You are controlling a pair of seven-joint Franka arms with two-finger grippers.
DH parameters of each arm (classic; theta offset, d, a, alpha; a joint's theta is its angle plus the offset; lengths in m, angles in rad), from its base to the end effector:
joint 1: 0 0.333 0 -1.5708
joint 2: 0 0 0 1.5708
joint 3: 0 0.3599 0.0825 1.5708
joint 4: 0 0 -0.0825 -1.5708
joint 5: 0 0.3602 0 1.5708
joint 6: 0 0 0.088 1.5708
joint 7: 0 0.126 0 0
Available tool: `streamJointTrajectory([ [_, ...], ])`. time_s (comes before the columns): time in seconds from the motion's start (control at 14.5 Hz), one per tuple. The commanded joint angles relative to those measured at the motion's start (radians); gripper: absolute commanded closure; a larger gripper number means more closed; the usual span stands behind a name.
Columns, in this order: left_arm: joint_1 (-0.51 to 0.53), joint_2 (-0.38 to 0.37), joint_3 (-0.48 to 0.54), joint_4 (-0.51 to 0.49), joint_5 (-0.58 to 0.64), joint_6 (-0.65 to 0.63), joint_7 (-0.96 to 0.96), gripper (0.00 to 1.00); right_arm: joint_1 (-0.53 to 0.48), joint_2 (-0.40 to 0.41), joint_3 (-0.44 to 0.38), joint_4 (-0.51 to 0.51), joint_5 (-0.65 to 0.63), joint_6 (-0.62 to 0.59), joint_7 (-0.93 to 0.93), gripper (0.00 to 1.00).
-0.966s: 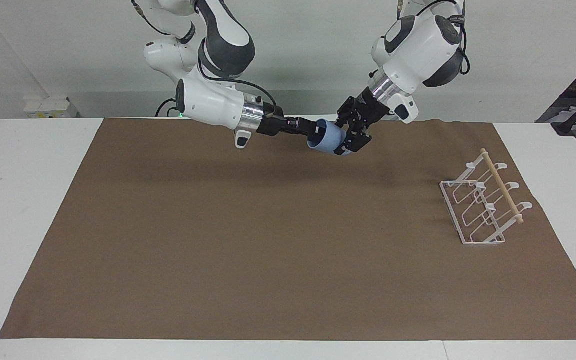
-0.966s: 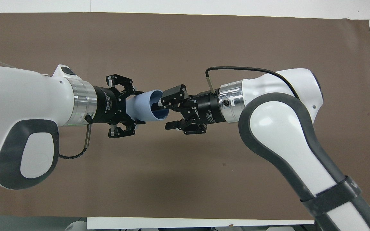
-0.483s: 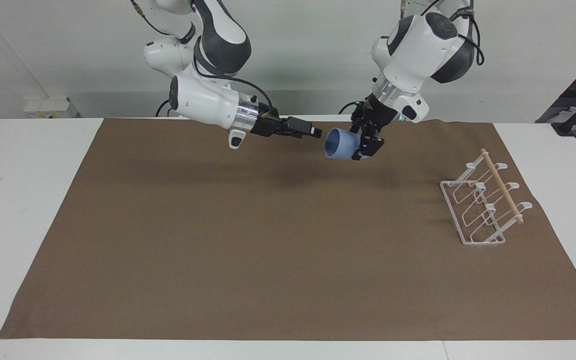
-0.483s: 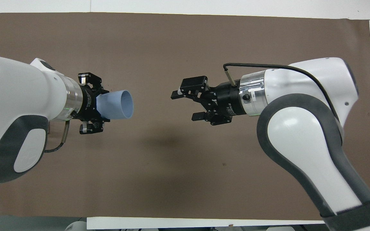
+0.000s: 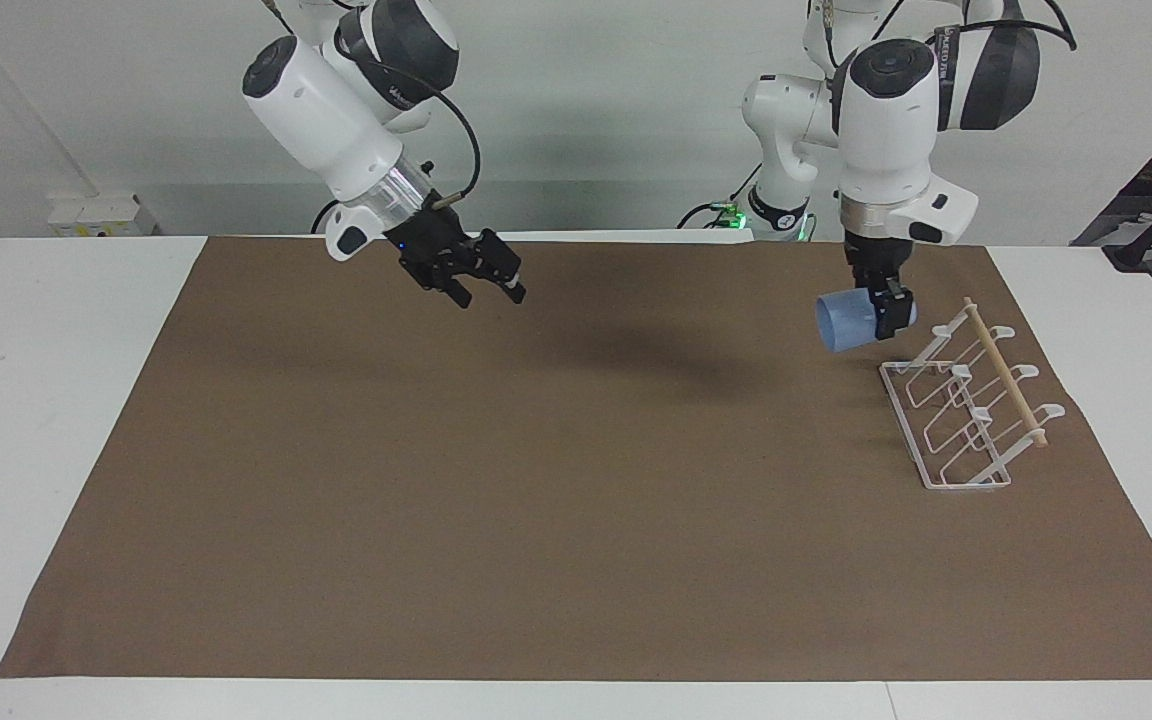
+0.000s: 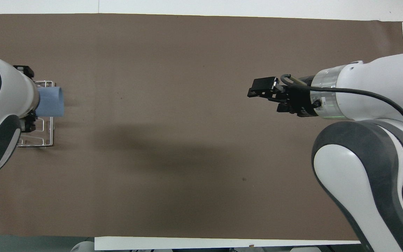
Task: Hang cup on cup holder
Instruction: 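Open the right gripper while the left gripper pulls the cup away, then carry the cup with the left gripper onto the holder peg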
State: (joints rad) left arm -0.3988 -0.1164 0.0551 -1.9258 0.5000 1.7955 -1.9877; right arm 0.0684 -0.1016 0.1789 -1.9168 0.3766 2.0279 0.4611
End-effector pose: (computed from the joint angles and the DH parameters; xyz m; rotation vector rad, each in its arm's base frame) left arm 0.4869 -0.1202 0.5797 -2.0751 -1.9852 -0.6382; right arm 0.5055 0.1601 0.5914 -2.7109 0.4715 -0.1117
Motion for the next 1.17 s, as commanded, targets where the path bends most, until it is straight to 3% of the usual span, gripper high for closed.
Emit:
streamJointTrajectory([
  [0.0,0.050,0.011,-0.009,0.018,0.167,-0.007,-0.013,0.65,-0.077,0.008,0.010,0.112,-0.190,-0.171,-0.038,0.01],
  [0.14,0.075,0.043,-0.008,0.014,0.273,0.028,-0.014,0.65,-0.133,0.020,0.010,0.180,-0.267,-0.318,-0.079,0.01],
  [0.55,0.078,0.245,-0.008,0.051,0.651,0.025,-0.045,0.64,-0.190,0.052,0.008,0.333,-0.412,-0.563,-0.235,0.01],
  [0.83,0.077,0.310,-0.008,0.045,0.788,0.021,-0.045,0.64,-0.236,0.083,-0.002,0.412,-0.415,-0.682,-0.311,0.01],
  [1.1,0.077,0.328,-0.009,0.036,0.802,0.016,-0.045,0.63,-0.249,0.085,-0.012,0.403,-0.400,-0.684,-0.325,0.01],
])
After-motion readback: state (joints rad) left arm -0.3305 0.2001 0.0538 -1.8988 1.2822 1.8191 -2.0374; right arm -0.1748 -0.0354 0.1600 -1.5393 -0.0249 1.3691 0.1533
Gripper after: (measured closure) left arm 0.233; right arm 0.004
